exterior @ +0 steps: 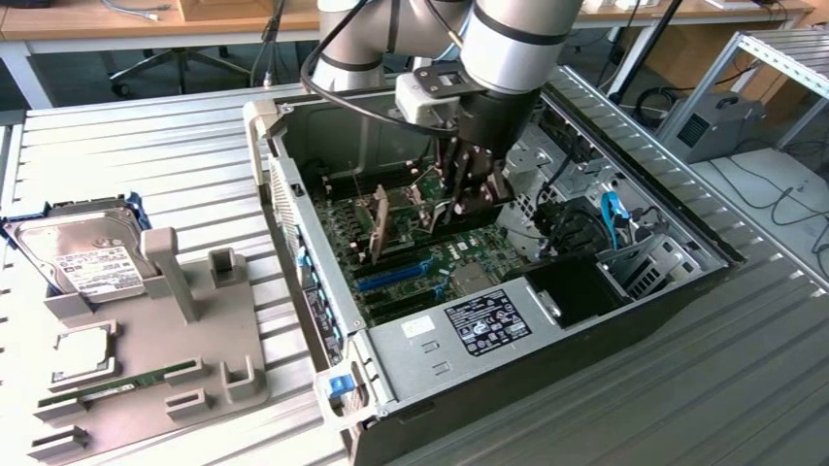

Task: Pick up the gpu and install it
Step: 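Insert the gpu into the slot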

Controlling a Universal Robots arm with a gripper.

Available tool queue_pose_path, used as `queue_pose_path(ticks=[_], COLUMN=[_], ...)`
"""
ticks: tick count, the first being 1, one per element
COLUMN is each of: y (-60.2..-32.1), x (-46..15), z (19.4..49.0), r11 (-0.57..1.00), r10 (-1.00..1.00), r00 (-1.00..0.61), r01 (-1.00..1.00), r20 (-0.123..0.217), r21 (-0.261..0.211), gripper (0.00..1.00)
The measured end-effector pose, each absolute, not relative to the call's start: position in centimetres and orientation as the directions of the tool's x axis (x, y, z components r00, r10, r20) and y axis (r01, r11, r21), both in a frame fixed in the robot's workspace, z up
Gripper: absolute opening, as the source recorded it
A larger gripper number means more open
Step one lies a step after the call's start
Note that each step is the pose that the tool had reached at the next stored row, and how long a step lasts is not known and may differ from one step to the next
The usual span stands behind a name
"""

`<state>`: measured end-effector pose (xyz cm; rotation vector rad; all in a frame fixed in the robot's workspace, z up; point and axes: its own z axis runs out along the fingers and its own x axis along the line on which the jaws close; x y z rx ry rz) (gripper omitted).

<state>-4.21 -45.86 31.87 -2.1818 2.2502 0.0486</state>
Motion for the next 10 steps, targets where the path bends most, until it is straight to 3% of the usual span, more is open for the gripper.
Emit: queue_pose_path(ticks=[10], y=[-45.89], x=[-4.34], z=[31.71], r11=[0.031], r10=[-0.999], r00=[-0.031], r01=[-0.999], r20=[-0.026], r21=[0.017], gripper=[0.26])
